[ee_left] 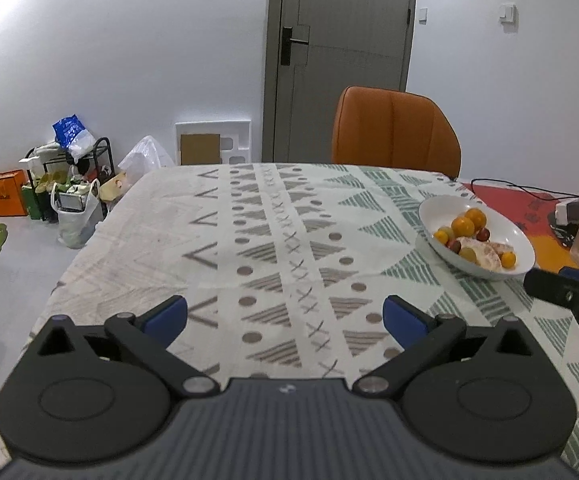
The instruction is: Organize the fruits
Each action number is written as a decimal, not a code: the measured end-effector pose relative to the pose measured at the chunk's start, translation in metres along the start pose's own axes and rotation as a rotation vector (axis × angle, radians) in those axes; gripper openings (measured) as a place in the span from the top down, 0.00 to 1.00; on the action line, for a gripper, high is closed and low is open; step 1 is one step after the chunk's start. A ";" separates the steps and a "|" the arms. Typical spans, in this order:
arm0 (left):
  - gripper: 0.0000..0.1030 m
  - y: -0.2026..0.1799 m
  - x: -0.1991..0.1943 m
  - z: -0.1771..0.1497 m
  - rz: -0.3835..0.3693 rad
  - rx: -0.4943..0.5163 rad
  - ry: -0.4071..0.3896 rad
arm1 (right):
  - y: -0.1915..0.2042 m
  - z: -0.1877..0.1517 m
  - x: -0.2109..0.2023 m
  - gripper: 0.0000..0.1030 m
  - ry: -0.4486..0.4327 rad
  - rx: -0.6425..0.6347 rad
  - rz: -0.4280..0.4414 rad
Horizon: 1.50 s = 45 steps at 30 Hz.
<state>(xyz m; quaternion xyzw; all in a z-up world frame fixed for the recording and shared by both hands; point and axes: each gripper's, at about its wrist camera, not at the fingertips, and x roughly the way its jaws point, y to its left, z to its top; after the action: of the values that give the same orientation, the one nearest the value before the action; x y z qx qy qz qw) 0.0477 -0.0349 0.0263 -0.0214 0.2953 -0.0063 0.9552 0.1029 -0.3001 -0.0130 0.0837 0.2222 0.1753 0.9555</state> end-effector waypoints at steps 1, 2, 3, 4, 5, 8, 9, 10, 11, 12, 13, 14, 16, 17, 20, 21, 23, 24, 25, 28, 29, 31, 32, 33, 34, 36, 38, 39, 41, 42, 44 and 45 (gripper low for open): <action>0.00 0.001 -0.001 -0.002 0.000 -0.001 0.002 | 0.001 -0.001 -0.001 0.00 0.000 -0.002 -0.004; 0.00 0.001 -0.002 -0.004 0.001 -0.001 0.003 | 0.001 -0.001 -0.002 0.00 0.000 -0.005 -0.007; 0.00 0.002 -0.002 -0.006 0.003 0.001 0.002 | 0.002 -0.002 -0.003 0.00 -0.001 -0.008 -0.011; 0.00 0.003 -0.003 -0.008 0.004 0.003 0.004 | 0.003 -0.003 -0.004 0.00 -0.001 -0.009 -0.016; 0.00 0.003 -0.003 -0.010 0.005 0.004 0.008 | 0.003 -0.004 -0.005 0.00 0.000 -0.010 -0.017; 0.00 0.007 -0.005 -0.014 0.010 -0.004 0.009 | 0.007 -0.007 -0.007 0.00 -0.002 -0.018 -0.014; 0.00 0.008 -0.006 -0.015 0.013 -0.006 0.011 | 0.008 -0.008 -0.007 0.00 -0.001 -0.021 -0.010; 0.00 0.010 -0.007 -0.016 0.016 -0.008 0.012 | 0.009 -0.009 -0.007 0.00 0.002 -0.024 -0.006; 0.00 0.011 -0.007 -0.017 0.018 -0.011 0.013 | 0.009 -0.010 -0.007 0.00 0.004 -0.025 -0.004; 0.00 0.011 -0.008 -0.017 0.018 -0.012 0.014 | 0.010 -0.011 -0.007 0.00 0.007 -0.026 0.000; 0.00 0.011 -0.008 -0.018 0.018 -0.012 0.015 | 0.010 -0.012 -0.008 0.00 0.008 -0.025 0.003; 0.00 0.012 -0.008 -0.018 0.019 -0.013 0.015 | 0.011 -0.013 -0.008 0.00 0.008 -0.023 0.005; 0.00 0.013 -0.009 -0.020 0.020 -0.011 0.015 | 0.011 -0.014 -0.009 0.00 0.009 -0.016 0.007; 0.00 0.013 -0.009 -0.020 0.023 -0.010 0.016 | 0.011 -0.014 -0.009 0.00 0.008 -0.015 0.007; 0.00 0.013 -0.008 -0.021 0.023 -0.011 0.019 | 0.012 -0.014 -0.009 0.00 0.007 -0.021 0.003; 0.00 0.013 -0.008 -0.021 0.022 -0.011 0.019 | 0.012 -0.014 -0.009 0.00 0.006 -0.021 0.003; 0.00 0.014 -0.009 -0.022 0.023 -0.011 0.018 | 0.013 -0.014 -0.009 0.00 0.008 -0.020 0.003; 0.00 0.014 -0.009 -0.022 0.022 -0.012 0.018 | 0.013 -0.014 -0.009 0.00 0.010 -0.019 0.001; 0.00 0.015 -0.009 -0.022 0.022 -0.014 0.017 | 0.012 -0.015 -0.008 0.00 0.012 -0.019 -0.001; 0.00 0.017 -0.010 -0.021 0.025 -0.015 0.015 | 0.012 -0.015 -0.008 0.00 0.016 -0.020 -0.004; 0.00 0.017 -0.010 -0.021 0.025 -0.015 0.015 | 0.012 -0.016 -0.008 0.00 0.016 -0.020 -0.004; 0.00 0.016 -0.011 -0.020 0.026 -0.015 0.014 | 0.011 -0.016 -0.008 0.00 0.015 -0.018 -0.004; 0.00 0.017 -0.011 -0.020 0.026 -0.014 0.013 | 0.011 -0.015 -0.008 0.00 0.015 -0.019 -0.003; 0.00 0.016 -0.011 -0.019 0.026 -0.014 0.012 | 0.011 -0.015 -0.007 0.00 0.015 -0.018 -0.003; 0.00 0.017 -0.012 -0.019 0.025 -0.014 0.011 | 0.011 -0.015 -0.007 0.00 0.014 -0.018 -0.005; 0.00 0.016 -0.012 -0.019 0.025 -0.012 0.010 | 0.011 -0.015 -0.008 0.00 0.013 -0.017 -0.003; 0.00 0.016 -0.013 -0.018 0.024 -0.010 0.008 | 0.010 -0.014 -0.008 0.00 0.012 -0.018 -0.001; 0.00 0.016 -0.013 -0.017 0.023 -0.009 0.008 | 0.010 -0.014 -0.008 0.00 0.012 -0.020 -0.002; 0.00 0.015 -0.013 -0.017 0.023 -0.007 0.009 | 0.010 -0.014 -0.009 0.00 0.011 -0.021 -0.001; 0.00 0.015 -0.013 -0.016 0.022 -0.006 0.008 | 0.010 -0.014 -0.008 0.00 0.011 -0.021 0.000; 0.00 0.015 -0.013 -0.016 0.022 -0.004 0.007 | 0.010 -0.014 -0.009 0.00 0.012 -0.021 -0.001; 0.00 0.015 -0.014 -0.016 0.022 -0.004 0.007 | 0.010 -0.014 -0.009 0.00 0.013 -0.021 -0.001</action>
<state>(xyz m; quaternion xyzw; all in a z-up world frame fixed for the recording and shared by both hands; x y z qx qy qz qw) 0.0276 -0.0205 0.0201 -0.0199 0.2989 0.0048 0.9541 0.0863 -0.2927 -0.0195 0.0725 0.2264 0.1777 0.9549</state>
